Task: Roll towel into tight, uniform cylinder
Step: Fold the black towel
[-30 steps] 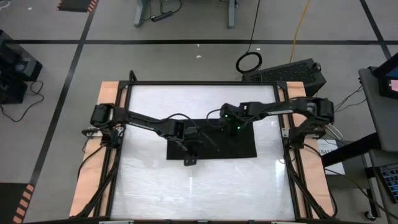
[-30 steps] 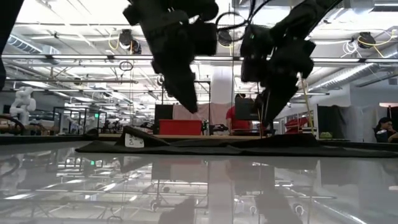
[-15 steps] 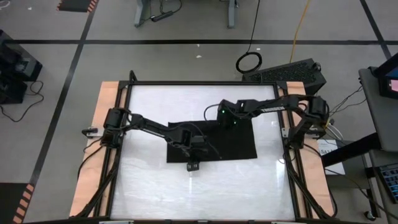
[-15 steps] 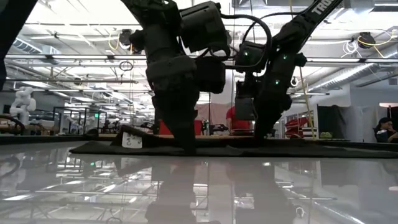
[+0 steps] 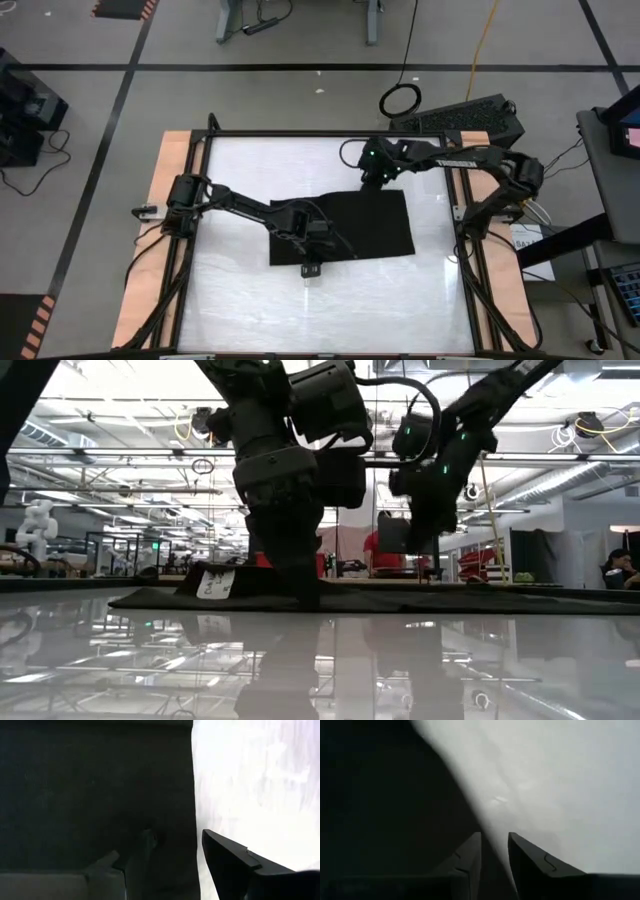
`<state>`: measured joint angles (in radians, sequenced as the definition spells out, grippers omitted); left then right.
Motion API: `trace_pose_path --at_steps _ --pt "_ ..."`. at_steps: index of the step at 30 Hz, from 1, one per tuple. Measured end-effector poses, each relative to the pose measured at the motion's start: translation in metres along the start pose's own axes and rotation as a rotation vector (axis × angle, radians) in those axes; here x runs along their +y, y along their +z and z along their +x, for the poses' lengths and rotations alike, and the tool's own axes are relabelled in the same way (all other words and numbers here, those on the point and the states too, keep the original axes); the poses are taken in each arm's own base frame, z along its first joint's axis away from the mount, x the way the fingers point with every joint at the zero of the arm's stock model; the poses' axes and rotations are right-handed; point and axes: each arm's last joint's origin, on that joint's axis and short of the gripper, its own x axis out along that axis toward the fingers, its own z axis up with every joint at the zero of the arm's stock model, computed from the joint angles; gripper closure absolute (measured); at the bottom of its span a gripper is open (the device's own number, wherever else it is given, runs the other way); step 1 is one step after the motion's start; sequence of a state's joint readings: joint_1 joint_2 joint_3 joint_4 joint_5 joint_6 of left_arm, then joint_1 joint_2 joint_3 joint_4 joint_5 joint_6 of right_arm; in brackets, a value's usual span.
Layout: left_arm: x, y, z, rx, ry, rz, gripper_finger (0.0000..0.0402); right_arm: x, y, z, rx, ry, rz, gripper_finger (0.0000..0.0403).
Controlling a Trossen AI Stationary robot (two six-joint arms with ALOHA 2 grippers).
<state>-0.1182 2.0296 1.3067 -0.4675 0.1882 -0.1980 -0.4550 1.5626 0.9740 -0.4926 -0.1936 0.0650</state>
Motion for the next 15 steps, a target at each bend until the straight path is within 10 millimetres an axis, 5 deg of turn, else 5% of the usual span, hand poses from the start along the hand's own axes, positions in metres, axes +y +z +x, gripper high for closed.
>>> trace_pose_path --at_steps 4,10,15 --pt "0.003 0.001 -0.003 0.005 -0.005 -0.014 0.0210 0.030 -0.002 -0.009 -0.002 0.190 -0.049 0.0314" --pt "0.011 0.009 -0.023 0.034 0.009 -0.032 0.0210 0.069 -0.018 0.000 0.077 0.246 -0.160 0.0314" --pt "0.024 0.011 -0.048 0.045 0.048 -0.065 0.0210 0.076 -0.040 0.015 0.130 0.167 -0.166 0.0314"
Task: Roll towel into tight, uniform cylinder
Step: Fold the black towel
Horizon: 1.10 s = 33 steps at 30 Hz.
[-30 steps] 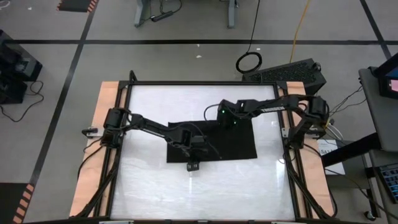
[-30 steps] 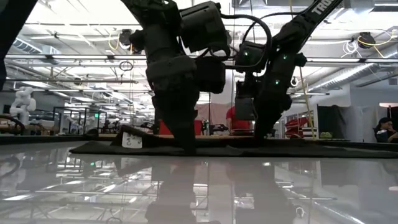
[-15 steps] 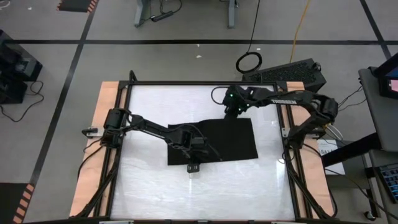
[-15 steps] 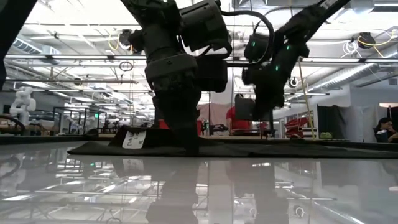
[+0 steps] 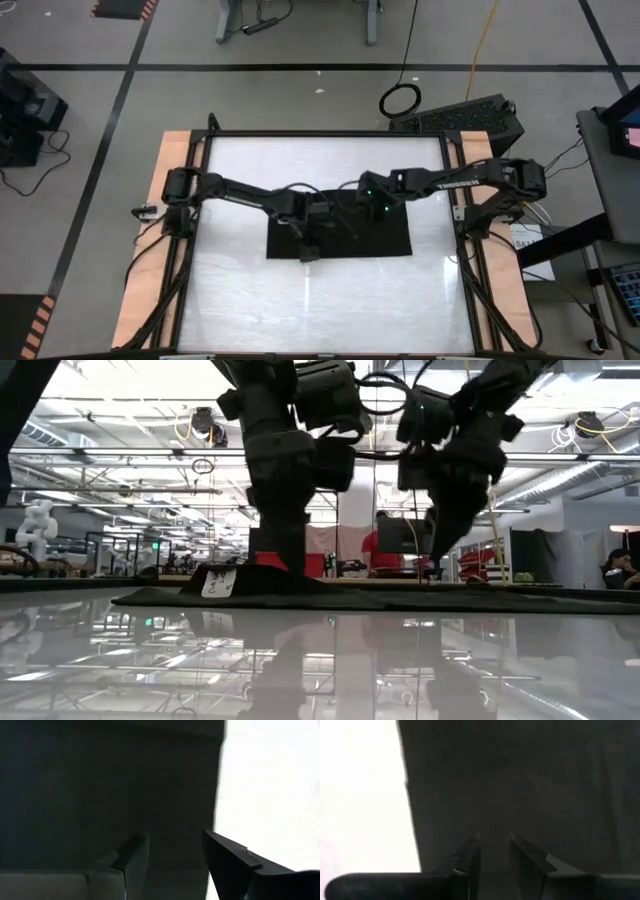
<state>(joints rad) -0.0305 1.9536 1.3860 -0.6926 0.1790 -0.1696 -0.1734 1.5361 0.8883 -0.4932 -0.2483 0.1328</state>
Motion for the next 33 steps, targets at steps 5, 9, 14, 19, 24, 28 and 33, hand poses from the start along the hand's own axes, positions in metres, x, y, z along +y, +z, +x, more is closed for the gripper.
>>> trace_pose_path --at_steps 5,9,14,19,24,28,33 --pt "0.010 0.000 -0.015 -0.022 0.055 0.036 0.0210 -0.004 -0.022 0.018 0.007 -0.007 0.084 0.0314" --pt "0.022 -0.004 -0.014 0.019 0.093 0.063 0.0210 -0.005 -0.040 0.030 0.009 -0.001 0.145 0.0314" --pt "0.041 -0.013 -0.012 0.078 0.151 0.065 0.0210 -0.004 -0.056 0.039 -0.008 0.018 0.171 0.0314" --pt "0.062 -0.023 -0.015 0.169 0.179 0.069 0.0210 -0.004 -0.063 0.043 0.001 0.018 0.183 0.0314" --pt "0.085 -0.030 -0.022 0.254 0.241 0.074 0.0210 -0.004 -0.064 0.044 0.007 0.016 0.186 0.0314" --pt "0.106 -0.037 -0.029 0.315 0.292 0.046 0.0210 -0.004 -0.065 0.044 0.010 0.015 0.190 0.0314" --pt "0.124 -0.048 -0.041 0.395 0.325 -0.028 0.0210 -0.004 -0.066 0.044 0.017 0.015 0.192 0.0314"
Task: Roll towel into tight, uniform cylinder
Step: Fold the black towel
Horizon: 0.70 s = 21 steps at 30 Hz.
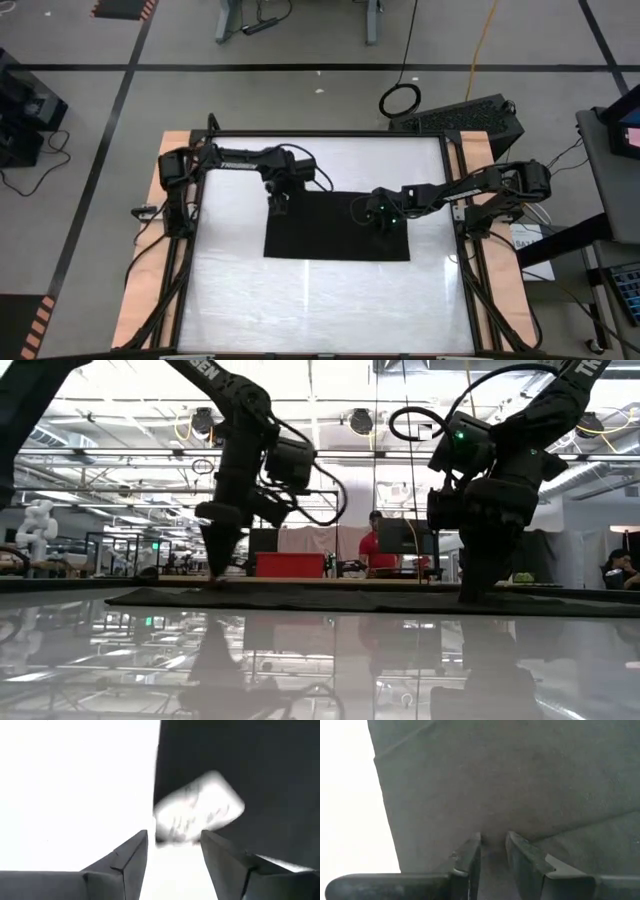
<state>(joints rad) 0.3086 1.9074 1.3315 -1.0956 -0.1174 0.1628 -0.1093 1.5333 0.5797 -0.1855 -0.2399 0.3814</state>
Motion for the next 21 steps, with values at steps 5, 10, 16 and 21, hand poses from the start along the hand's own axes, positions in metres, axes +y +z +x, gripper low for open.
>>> trace_pose_path --at_steps 5,10,16,21 --pt "0.012 -0.014 -0.011 0.052 0.065 -0.050 0.0210 0.000 0.000 0.000 0.001 0.000 0.000 0.0314" --pt "0.013 -0.021 -0.033 -0.061 0.025 -0.136 0.0210 0.001 0.000 -0.002 -0.002 0.002 -0.001 0.0314" --pt "-0.029 -0.008 -0.054 -0.275 -0.248 -0.129 0.0210 0.007 0.007 -0.021 -0.058 -0.002 -0.022 0.0314" --pt "-0.082 0.008 -0.061 -0.416 -0.294 0.016 0.0210 0.008 0.009 -0.036 -0.088 -0.099 -0.067 0.0314"
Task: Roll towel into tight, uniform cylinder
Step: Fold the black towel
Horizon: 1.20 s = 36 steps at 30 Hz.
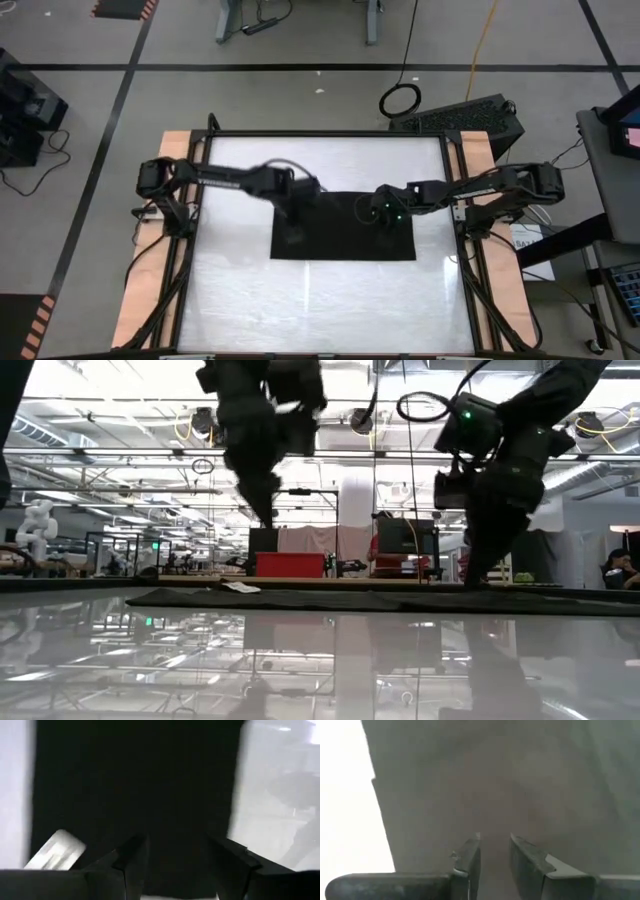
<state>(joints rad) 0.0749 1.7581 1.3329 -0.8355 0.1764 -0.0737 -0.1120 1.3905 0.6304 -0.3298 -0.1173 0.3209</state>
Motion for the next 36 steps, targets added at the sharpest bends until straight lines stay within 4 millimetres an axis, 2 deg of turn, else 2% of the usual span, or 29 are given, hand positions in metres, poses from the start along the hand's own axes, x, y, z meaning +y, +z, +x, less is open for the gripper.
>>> trace_pose_path --at_steps 3,7,13,18,22,27,33,36 --pt "-0.026 0.005 0.011 -0.051 -0.031 0.059 0.0210 -0.004 -0.002 -0.004 0.008 -0.053 -0.002 0.0314" --pt "-0.048 0.008 0.027 -0.072 -0.056 0.077 0.0210 -0.011 -0.004 -0.005 0.048 -0.080 0.016 0.0314" --pt "-0.059 0.004 0.056 0.004 -0.053 0.072 0.0210 -0.016 -0.004 -0.007 0.057 -0.083 0.052 0.0314" --pt "-0.058 -0.003 0.074 0.092 -0.036 0.069 0.0210 -0.015 -0.007 -0.007 0.087 -0.065 0.070 0.0314" --pt "-0.050 -0.004 0.082 0.133 -0.018 0.085 0.0210 -0.014 -0.011 -0.005 0.110 -0.051 0.104 0.0314" --pt "-0.031 -0.006 0.083 0.188 0.050 0.120 0.0210 -0.007 -0.023 0.000 0.169 0.009 0.176 0.0314" --pt "0.007 -0.005 0.077 0.223 0.192 0.152 0.0210 0.021 -0.027 0.004 0.158 0.143 0.217 0.0314" --pt "0.029 -0.004 0.072 0.230 0.230 0.090 0.0210 0.036 -0.023 0.004 0.104 0.230 0.199 0.0314"
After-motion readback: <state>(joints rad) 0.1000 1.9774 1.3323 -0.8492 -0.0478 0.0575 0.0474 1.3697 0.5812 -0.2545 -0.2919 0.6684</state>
